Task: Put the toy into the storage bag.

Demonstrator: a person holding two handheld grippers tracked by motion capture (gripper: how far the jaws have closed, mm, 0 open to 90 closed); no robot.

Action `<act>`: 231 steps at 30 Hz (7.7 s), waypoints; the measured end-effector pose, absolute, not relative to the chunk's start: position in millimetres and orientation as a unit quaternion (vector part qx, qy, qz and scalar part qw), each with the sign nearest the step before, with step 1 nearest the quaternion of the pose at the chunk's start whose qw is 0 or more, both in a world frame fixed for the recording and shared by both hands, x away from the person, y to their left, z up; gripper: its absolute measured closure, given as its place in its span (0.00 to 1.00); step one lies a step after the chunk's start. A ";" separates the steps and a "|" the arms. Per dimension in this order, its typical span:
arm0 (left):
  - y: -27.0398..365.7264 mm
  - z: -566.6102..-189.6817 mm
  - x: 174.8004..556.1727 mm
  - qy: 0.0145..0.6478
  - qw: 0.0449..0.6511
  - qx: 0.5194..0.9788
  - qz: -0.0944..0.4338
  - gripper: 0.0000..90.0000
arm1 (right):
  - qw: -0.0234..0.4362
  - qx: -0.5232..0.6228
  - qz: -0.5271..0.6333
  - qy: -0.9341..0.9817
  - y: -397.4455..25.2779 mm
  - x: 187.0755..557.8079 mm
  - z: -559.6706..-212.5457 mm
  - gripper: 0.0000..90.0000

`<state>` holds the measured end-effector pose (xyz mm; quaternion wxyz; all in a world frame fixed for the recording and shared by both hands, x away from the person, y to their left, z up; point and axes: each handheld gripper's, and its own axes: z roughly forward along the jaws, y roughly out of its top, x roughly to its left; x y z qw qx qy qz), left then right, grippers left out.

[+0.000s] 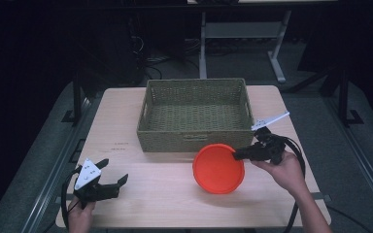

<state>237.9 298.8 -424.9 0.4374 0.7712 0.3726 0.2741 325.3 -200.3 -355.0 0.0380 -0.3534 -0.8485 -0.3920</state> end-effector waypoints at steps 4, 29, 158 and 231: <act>298.9 -425.0 237.9 0.373 0.437 0.771 0.274 0.14 | 0.030 -0.356 -0.395 -0.846 -204.4 324.8 -344.2 0.91; 298.1 -425.0 238.3 0.371 0.437 0.772 0.274 0.14 | -0.002 -0.353 -0.407 -0.842 -208.5 338.2 -284.2 0.91; 302.4 -424.5 244.6 0.373 0.439 0.770 0.273 0.14 | 0.028 -0.504 -0.340 -0.793 -142.4 529.0 -354.2 0.91; 302.5 -423.4 240.1 0.371 0.438 0.770 0.278 0.14 | 0.063 -0.511 -0.328 -0.792 -148.0 517.3 -358.9 0.42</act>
